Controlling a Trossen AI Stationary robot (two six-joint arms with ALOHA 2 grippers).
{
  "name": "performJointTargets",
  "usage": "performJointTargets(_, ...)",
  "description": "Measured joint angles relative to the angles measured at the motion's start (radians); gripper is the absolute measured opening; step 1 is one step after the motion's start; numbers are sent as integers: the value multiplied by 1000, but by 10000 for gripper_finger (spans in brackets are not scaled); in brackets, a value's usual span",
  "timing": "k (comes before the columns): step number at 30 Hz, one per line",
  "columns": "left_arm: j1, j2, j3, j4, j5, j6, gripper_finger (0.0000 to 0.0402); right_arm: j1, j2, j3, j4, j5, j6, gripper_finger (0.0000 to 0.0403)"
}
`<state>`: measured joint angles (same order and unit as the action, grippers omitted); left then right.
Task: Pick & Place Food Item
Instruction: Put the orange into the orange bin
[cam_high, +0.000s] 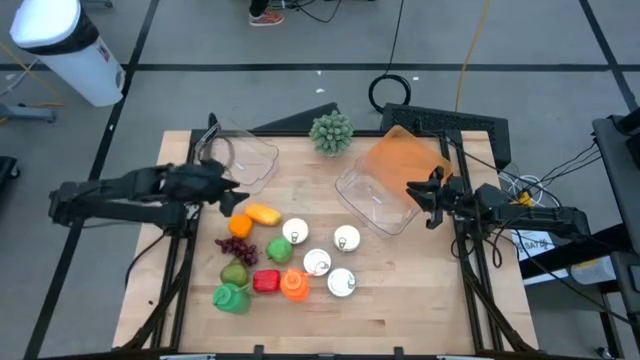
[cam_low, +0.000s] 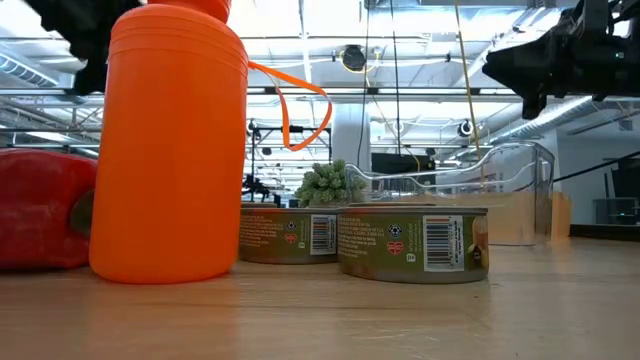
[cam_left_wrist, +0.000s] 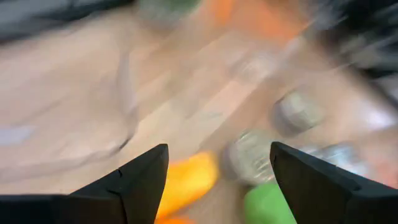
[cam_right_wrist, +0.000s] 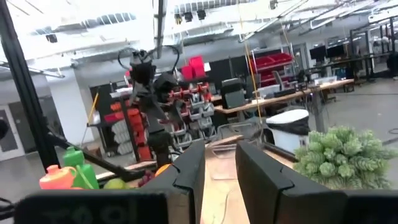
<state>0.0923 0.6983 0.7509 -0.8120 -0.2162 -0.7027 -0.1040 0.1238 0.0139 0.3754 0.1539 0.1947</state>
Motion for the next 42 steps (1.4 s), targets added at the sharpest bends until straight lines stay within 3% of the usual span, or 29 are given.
performJointTargets(6, -13, 272, 157, -325, 20, -131, 294, 0, 0, 0, -52, 0, 0, 82)
performJointTargets(12, -31, 415, 162, -336, 193, -243, 294, 0, 0, 0, -59, 1, -68, 82)
performJointTargets(20, -105, 561, 162, -407, 168, -449, 294, 0, 0, 0, -35, 1, -76, 82)
performJointTargets(29, -134, 665, 161, -306, 203, -504, 294, 0, 1, 0, -36, 1, -84, 82)
performJointTargets(42, -155, 711, 161, -372, 215, -535, 294, 0, 1, 0, -28, 2, -112, 82)
